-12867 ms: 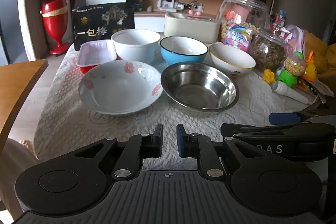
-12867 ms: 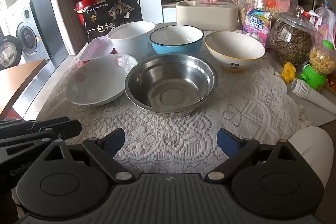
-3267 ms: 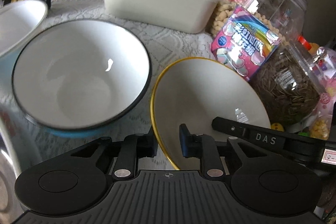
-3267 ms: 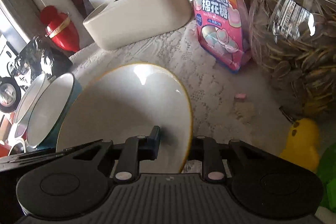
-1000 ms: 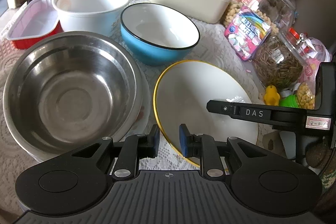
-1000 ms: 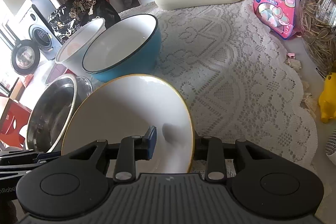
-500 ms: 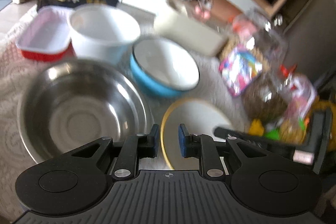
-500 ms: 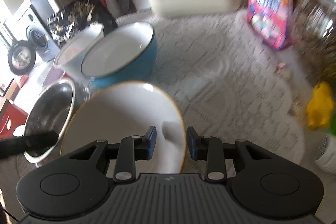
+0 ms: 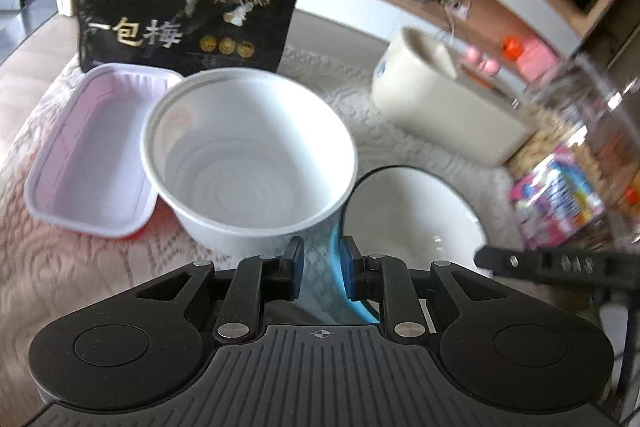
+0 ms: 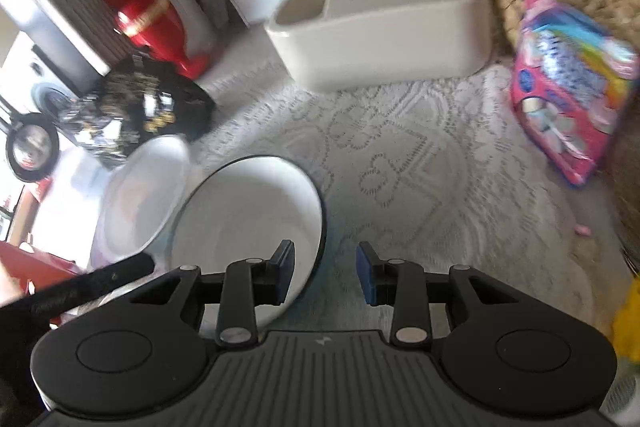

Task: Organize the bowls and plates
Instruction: 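Grasp the rim of the blue enamel bowl with the right gripper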

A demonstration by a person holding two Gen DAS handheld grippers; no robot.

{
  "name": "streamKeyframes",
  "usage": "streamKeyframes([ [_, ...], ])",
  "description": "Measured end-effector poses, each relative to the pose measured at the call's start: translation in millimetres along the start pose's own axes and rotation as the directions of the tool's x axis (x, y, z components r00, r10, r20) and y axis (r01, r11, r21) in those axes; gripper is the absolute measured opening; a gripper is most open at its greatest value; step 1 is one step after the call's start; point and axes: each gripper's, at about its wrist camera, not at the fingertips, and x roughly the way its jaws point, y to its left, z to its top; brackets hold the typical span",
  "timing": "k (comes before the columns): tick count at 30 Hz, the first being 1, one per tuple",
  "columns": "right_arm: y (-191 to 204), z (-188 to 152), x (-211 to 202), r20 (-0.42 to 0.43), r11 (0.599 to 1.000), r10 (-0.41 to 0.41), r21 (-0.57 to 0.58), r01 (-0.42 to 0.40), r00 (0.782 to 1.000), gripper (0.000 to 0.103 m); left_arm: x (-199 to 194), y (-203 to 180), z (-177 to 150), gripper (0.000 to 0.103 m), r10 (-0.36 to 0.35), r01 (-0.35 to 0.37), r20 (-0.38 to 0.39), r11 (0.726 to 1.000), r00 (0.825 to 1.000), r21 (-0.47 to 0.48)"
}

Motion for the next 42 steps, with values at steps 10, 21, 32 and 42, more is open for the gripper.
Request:
streamKeyframes([
  [10,7.5,9.9,51.8,-0.111,0.999,0.048,-0.008,-0.049,0.993,0.034,37.7,-19.0,7.4,0.029,-0.017,0.025,-0.079,0.995,0.997,0.100],
  [21,-3.5,4.1,52.6,-0.123,0.998,0.064,-0.008,-0.065,0.990,0.031,52.8,-34.6,10.5,0.036,-0.029,0.044,-0.122,0.992,0.992,0.120],
  [32,-40.5,-2.7,36.6,-0.068,0.999,0.044,0.017,-0.043,0.997,0.031,88.9,-67.2,8.9,0.037,-0.088,0.131,-0.210,0.971,0.974,0.199],
  [42,-35.2,0.3,47.0,-0.092,0.999,0.044,-0.001,-0.044,0.995,0.035,111.3,-75.1,10.1,0.041,-0.062,0.118,-0.253,0.971,0.965,0.210],
])
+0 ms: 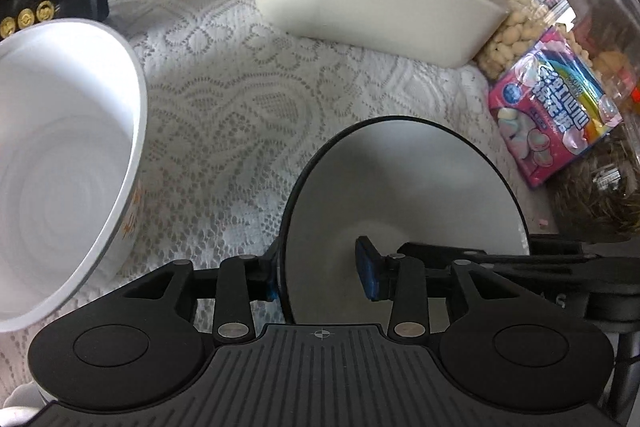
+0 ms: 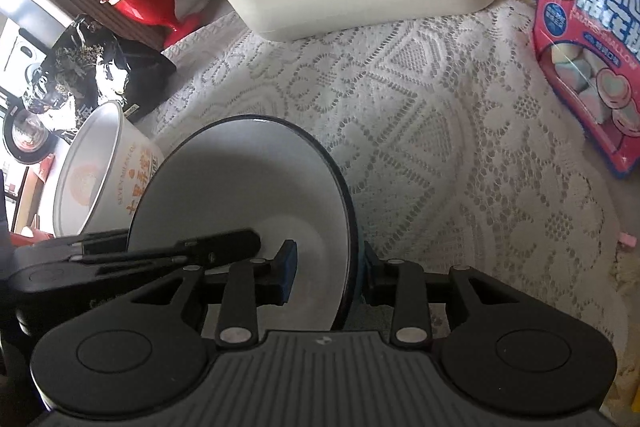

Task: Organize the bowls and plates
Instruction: 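Grasp the rim of the blue enamel bowl with the right gripper, then lower the blue bowl into the yellow-rimmed bowl and open the right gripper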

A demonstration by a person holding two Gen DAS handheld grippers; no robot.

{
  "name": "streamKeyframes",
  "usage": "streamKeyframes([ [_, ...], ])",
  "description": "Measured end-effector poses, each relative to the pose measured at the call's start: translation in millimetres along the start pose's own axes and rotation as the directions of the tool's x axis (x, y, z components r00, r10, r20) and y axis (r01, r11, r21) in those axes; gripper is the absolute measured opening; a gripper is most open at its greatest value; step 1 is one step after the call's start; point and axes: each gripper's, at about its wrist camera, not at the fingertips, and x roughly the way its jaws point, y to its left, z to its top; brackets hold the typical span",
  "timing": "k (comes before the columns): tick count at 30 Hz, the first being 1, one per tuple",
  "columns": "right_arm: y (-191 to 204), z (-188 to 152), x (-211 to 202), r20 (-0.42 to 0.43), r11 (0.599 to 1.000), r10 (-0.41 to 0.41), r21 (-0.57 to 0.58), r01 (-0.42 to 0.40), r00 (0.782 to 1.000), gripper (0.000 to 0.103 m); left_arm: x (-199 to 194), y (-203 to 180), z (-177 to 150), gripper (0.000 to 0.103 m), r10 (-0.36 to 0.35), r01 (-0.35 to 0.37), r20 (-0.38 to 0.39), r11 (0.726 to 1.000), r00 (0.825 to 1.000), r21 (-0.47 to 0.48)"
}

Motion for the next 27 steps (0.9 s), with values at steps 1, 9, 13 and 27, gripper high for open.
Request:
streamKeyframes([
  [1,0.5,-0.4,0.2,0.001,1.000,-0.002,-0.004,0.002,1.000,0.035,0.2,-1.5,-0.1,0.040,0.011,-0.011,0.008,1.000,1.000,0.008],
  [9,5.2,-5.8,-6.0,0.017,1.000,-0.024,-0.004,0.024,1.000,0.034,-6.1,-9.9,-2.8,0.038,0.054,-0.055,0.020,0.997,0.998,0.046],
  [13,10.5,-8.6,-20.7,0.046,1.000,-0.016,-0.010,0.017,0.999,0.034,-24.1,-16.0,-2.5,0.038,0.058,-0.061,0.050,0.996,0.997,0.058],
  [27,34.2,-40.5,-109.8,0.190,0.999,0.031,-0.046,-0.023,0.981,0.034,-115.4,-56.4,-36.9,0.038,0.064,-0.077,0.143,0.993,0.988,0.085],
])
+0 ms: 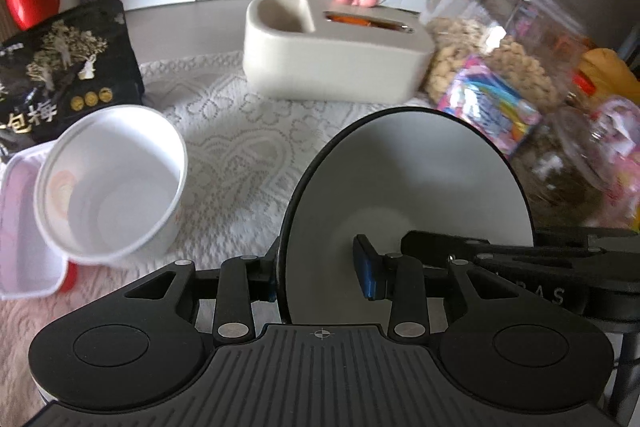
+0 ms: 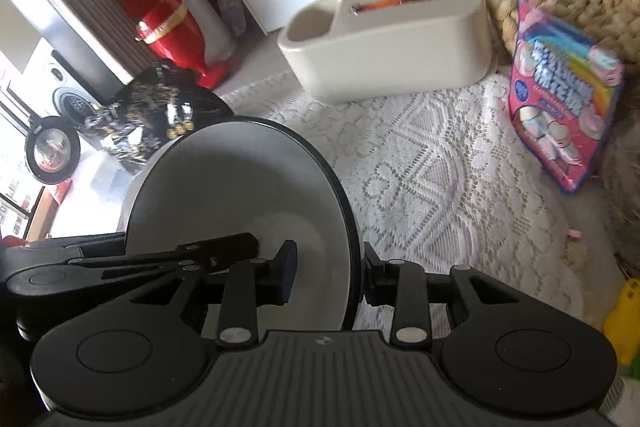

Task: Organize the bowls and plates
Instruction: 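Lower the blue bowl into the yellow-rimmed bowl and open the right gripper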

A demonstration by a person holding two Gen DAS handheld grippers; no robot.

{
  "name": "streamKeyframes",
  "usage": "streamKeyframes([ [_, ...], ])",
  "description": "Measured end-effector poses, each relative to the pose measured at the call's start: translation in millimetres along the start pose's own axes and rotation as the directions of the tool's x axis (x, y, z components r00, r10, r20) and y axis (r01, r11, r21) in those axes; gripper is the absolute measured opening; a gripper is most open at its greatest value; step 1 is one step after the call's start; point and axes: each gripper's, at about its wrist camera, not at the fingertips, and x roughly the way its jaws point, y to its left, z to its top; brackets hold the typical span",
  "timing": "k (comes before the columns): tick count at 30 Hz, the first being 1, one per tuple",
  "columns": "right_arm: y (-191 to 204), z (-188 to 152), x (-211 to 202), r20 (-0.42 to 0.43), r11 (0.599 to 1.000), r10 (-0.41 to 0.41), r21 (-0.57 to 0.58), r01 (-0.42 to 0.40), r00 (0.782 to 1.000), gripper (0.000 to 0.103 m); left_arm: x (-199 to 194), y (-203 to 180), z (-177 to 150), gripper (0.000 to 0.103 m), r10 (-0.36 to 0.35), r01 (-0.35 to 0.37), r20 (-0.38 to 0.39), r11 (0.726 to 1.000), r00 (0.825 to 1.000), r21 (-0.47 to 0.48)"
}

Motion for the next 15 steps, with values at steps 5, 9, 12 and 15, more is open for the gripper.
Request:
streamKeyframes([
  [5,6.0,-28.6,-25.5,-0.006,0.999,0.019,-0.030,-0.020,1.000,0.035,-24.6,-7.6,-38.2,0.038,-0.014,0.014,-0.002,1.000,1.000,0.003],
  [9,10.3,-56.8,-23.5,-0.065,0.998,0.011,-0.066,-0.016,0.998,0.035,-21.6,-2.2,-76.0,0.039,-0.027,0.026,-0.028,0.999,0.999,-0.036],
  [12,10.7,-74.0,-14.2,-0.111,0.997,-0.008,-0.075,0.000,0.994,0.035,-12.3,7.2,-98.0,0.039,-0.064,0.058,-0.057,0.994,0.996,-0.098],
  [15,8.4,-86.3,-6.4,-0.131,0.995,-0.047,-0.090,0.035,0.990,0.035,-9.7,9.9,-112.5,0.038,-0.092,0.086,-0.045,0.989,0.995,-0.118],
])
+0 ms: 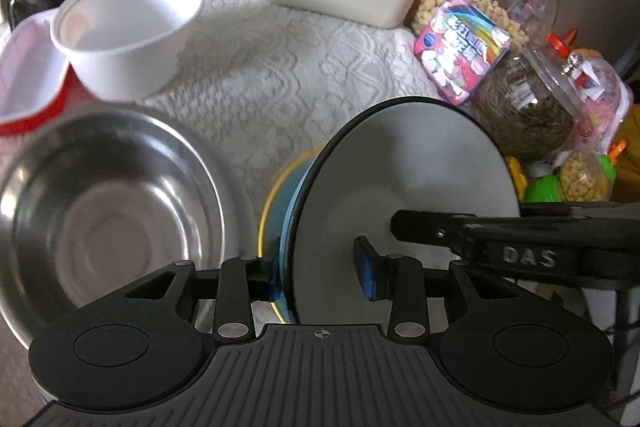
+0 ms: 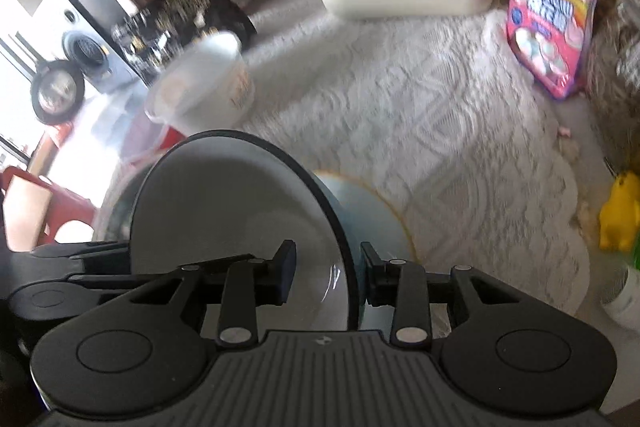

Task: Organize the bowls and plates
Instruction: 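Lower the blue bowl into the yellow-rimmed bowl and open the right gripper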

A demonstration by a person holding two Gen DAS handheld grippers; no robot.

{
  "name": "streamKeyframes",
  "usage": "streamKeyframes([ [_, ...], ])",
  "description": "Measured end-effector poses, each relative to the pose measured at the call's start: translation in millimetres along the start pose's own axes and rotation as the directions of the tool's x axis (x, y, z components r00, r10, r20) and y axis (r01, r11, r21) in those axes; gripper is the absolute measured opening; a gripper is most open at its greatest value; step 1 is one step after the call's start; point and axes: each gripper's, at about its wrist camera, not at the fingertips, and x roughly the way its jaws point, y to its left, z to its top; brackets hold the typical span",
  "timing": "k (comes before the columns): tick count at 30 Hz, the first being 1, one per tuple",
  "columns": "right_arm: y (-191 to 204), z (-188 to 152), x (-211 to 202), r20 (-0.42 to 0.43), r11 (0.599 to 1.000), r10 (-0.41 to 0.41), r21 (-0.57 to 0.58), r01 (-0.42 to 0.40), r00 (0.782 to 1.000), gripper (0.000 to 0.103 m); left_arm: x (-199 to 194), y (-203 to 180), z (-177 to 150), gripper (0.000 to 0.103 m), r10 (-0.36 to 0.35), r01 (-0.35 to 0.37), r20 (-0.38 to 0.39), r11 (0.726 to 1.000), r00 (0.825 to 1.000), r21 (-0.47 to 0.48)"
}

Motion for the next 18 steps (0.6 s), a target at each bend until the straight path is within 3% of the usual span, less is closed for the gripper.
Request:
streamKeyframes([
  [8,-2.8,-3.2,14.8,-0.009,0.999,-0.036,-0.002,0.036,0.999,0.035,-7.2,2.0,-9.0,0.033,-0.012,0.012,0.026,1.000,1.000,0.013],
  [10,0.1,-2.7,15.9,-0.005,0.999,-0.049,-0.007,0.049,0.999,0.035,-9.4,7.8,-9.7,0.027,-0.027,0.027,0.023,1.000,0.999,0.002],
  [18,9.4,-1.7,3.9,0.058,0.995,-0.089,-0.029,0.091,0.994,0.036,-16.5,17.5,-12.4,0.023,-0.056,0.056,0.037,0.998,0.998,-0.017],
])
